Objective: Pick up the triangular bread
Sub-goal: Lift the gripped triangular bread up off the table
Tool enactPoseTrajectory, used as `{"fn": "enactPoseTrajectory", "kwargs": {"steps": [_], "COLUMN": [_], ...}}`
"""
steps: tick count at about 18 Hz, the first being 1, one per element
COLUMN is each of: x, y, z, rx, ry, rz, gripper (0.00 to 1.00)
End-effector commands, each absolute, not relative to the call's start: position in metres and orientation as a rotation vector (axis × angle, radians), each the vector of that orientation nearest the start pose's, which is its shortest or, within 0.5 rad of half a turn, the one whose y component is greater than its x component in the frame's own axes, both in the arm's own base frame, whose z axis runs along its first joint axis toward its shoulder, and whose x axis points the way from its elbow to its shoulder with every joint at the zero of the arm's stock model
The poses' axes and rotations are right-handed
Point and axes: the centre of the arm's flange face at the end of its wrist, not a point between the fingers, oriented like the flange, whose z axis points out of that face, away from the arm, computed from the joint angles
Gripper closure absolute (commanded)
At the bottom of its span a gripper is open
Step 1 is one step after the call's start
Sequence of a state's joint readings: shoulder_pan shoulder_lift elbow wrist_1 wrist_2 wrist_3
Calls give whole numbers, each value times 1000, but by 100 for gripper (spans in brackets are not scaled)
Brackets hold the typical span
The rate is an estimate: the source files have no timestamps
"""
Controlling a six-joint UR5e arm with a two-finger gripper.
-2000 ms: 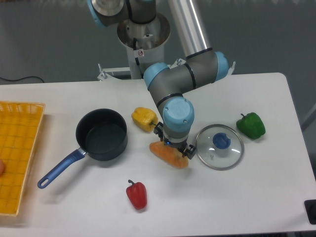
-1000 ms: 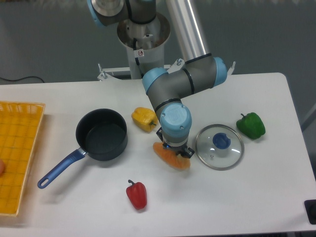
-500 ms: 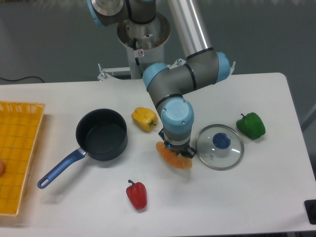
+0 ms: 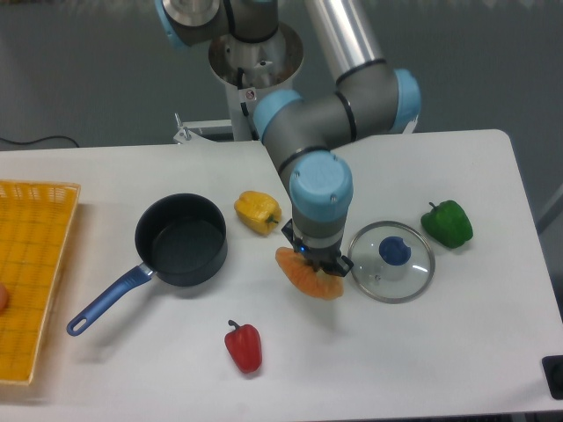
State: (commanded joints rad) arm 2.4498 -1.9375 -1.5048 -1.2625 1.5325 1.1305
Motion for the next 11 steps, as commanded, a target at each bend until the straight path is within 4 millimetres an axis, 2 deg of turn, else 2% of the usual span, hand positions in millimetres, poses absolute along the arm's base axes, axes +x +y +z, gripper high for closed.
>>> {"fn": "enactPoseTrajectory", "kwargs": {"steps": [11], "x": [-395], "y": [500], "z": [358], "rx": [-3070], "ry": [382], "rz": [7], "gripper": [82]}}
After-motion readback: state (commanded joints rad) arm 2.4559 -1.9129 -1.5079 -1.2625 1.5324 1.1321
